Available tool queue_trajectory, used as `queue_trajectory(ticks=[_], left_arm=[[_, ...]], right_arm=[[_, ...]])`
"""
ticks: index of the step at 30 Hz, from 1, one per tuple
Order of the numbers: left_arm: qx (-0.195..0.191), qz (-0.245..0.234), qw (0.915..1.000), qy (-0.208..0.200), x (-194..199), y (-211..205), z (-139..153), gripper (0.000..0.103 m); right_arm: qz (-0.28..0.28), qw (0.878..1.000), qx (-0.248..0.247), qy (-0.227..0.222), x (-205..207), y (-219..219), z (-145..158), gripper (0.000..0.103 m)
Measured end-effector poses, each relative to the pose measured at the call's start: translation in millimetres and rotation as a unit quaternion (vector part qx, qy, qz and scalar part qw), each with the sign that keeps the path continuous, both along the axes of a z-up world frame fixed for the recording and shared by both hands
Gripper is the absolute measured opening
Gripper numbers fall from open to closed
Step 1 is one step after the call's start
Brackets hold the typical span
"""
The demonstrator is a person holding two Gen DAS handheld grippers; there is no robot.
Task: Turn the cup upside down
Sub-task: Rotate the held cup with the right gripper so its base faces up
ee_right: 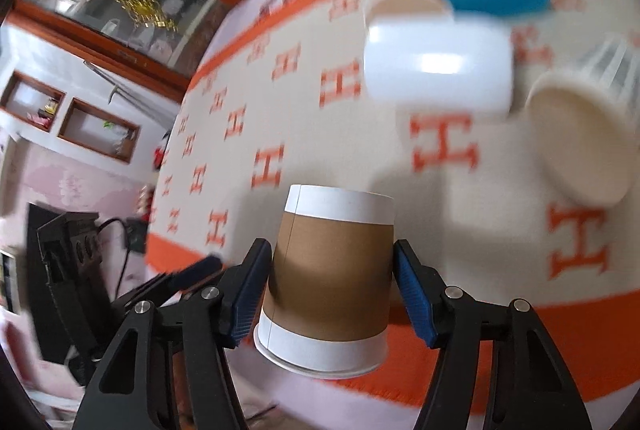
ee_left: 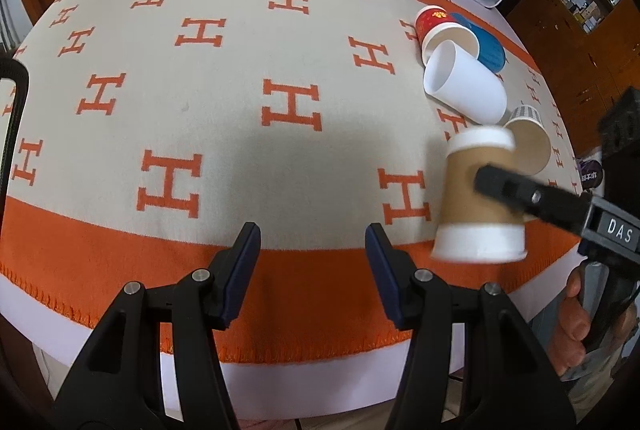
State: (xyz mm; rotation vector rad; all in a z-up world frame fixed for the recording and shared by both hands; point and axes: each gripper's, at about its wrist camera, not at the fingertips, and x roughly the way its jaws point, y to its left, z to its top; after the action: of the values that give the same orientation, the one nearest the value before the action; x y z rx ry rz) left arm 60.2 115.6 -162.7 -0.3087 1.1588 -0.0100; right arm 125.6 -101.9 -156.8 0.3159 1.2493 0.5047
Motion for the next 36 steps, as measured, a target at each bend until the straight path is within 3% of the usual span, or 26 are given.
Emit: queue_trajectory(ticks=[3,7,17,22,31,36], left_arm=[[0.003,0.003,1.0,-0.004,1,-1,-1,0.052],[0.008,0.008,0.9999,-0.012,1,-3,-1,0.052],[0.018,0.022,0.9993,-0.021,0,-2,-2,0.052],[0.021,0.02,0.9993,-0.025,-3,-6,-3,0.052],[0.034,0.011,0.9988,-0.034,-12,-15,2,0.052],[0.041,0.011,0.9984,-0.039,-17,-17,5,0.052]], right_arm=[[-0.01,0.997,-0.023,-0.071,-1,0,15,0.063],[-0.011,0.985,-0.067,-0.16,1,10,23,0.063],[0.036,0.961,-0.116,-0.248,-23,27,13,0.063],[0.059,0.951,-0.141,-0.27,-48,29,11,0.063],[0.078,0.945,-0.164,-0.273,-73,29,7,0.063],[0.077,0.947,-0.159,-0.267,-76,27,9,0.08]])
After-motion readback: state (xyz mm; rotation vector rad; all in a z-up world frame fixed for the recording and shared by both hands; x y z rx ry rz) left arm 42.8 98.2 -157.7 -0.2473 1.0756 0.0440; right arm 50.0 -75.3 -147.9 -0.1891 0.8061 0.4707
